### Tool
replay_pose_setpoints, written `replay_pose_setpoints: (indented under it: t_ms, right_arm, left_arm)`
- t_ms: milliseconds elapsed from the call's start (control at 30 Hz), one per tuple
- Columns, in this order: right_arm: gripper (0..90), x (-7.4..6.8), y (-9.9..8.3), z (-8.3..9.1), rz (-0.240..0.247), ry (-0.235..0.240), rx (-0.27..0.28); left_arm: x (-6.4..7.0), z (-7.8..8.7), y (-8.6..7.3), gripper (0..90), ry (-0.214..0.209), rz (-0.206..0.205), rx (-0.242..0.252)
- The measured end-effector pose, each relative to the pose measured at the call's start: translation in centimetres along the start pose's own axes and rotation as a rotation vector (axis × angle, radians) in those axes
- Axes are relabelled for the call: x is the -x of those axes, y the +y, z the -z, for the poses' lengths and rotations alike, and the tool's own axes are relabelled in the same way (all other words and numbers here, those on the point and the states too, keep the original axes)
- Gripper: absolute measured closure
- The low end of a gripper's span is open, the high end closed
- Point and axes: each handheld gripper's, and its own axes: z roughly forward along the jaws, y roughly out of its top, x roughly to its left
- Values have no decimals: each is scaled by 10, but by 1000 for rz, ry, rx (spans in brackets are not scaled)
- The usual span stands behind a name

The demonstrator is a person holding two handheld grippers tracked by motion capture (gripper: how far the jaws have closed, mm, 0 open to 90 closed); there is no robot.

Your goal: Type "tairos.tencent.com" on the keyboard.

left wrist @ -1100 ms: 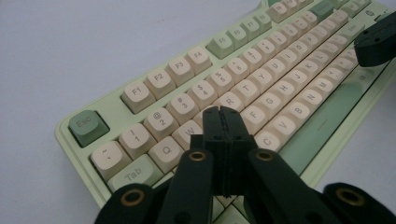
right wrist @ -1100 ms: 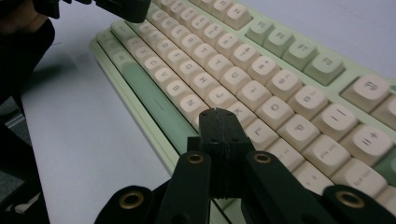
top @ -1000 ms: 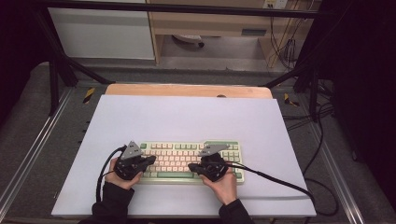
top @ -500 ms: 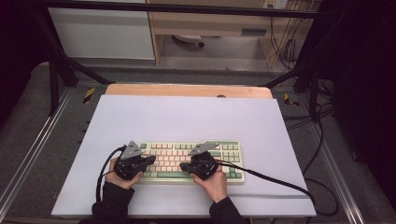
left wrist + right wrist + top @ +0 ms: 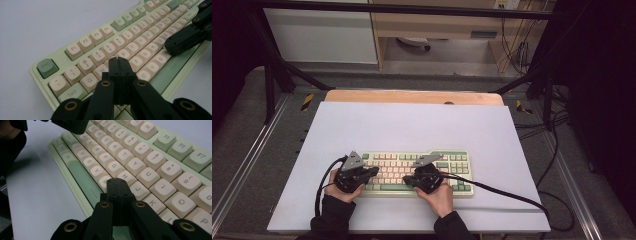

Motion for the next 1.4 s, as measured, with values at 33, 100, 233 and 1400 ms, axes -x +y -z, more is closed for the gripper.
replay_pose_setpoints:
  t_ms: [33,100,233,1400]
  right_arm:
    - [900,0,0,0,0,-1,1]
    - [900,0,0,0,0,2,1]
    - [900,0,2,6,7,6,15]
    - [900,29,-26,67,-13,-82,30]
  left_arm:
    - [0,0,0,900,0,0,-1]
    - [0,0,0,900,0,-2,-2]
    - [0,0,0,900,-1,-1,1]
    - [12,-4,7,900,-17,-13,4]
